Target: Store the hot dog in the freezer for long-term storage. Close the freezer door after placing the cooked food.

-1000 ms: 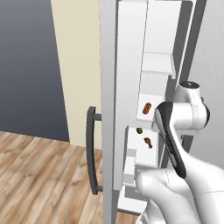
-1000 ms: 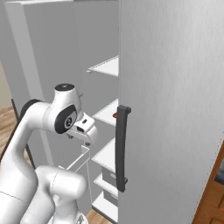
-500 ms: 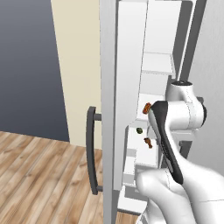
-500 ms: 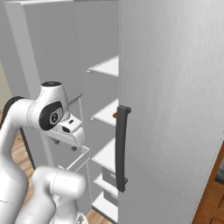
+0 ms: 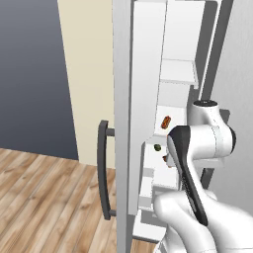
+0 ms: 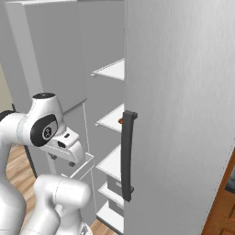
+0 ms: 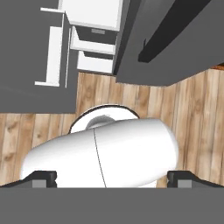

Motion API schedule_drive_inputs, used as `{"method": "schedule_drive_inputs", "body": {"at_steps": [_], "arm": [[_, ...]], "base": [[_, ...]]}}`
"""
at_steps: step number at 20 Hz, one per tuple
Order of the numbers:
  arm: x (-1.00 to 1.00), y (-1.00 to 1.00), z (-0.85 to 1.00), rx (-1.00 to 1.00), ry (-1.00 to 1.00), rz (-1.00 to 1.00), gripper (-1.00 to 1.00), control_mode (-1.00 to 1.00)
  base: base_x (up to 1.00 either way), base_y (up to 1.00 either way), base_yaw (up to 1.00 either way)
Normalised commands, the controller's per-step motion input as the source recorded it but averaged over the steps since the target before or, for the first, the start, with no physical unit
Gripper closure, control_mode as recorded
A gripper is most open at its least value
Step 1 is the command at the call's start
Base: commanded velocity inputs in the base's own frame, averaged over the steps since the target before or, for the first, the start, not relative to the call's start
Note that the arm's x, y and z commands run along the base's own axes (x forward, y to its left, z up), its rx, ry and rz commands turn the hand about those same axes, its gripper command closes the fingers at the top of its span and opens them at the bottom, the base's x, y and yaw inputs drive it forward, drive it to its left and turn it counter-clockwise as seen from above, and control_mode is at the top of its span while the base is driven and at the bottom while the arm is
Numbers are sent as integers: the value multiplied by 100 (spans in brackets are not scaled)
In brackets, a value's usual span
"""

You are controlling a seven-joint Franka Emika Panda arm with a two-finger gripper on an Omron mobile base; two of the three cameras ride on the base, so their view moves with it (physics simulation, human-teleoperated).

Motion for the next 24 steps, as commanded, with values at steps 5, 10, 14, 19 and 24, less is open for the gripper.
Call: {"method": "schedule_drive_inputs", "body": {"at_steps": [5, 10, 14, 19, 24], "arm": [[0, 0, 0, 0, 0, 0, -100, -100], [0, 0, 0, 0, 0, 0, -100, -100], [0, 0, 0, 0, 0, 0, -100, -100], [-22, 0, 0, 0, -5, 0, -100, 100], [0, 0, 0, 0, 0, 0, -100, 100]], "base": [[0, 0, 0], [0, 0, 0], [0, 0, 0], [-11, 0, -1], [-56, -2, -8]]}}
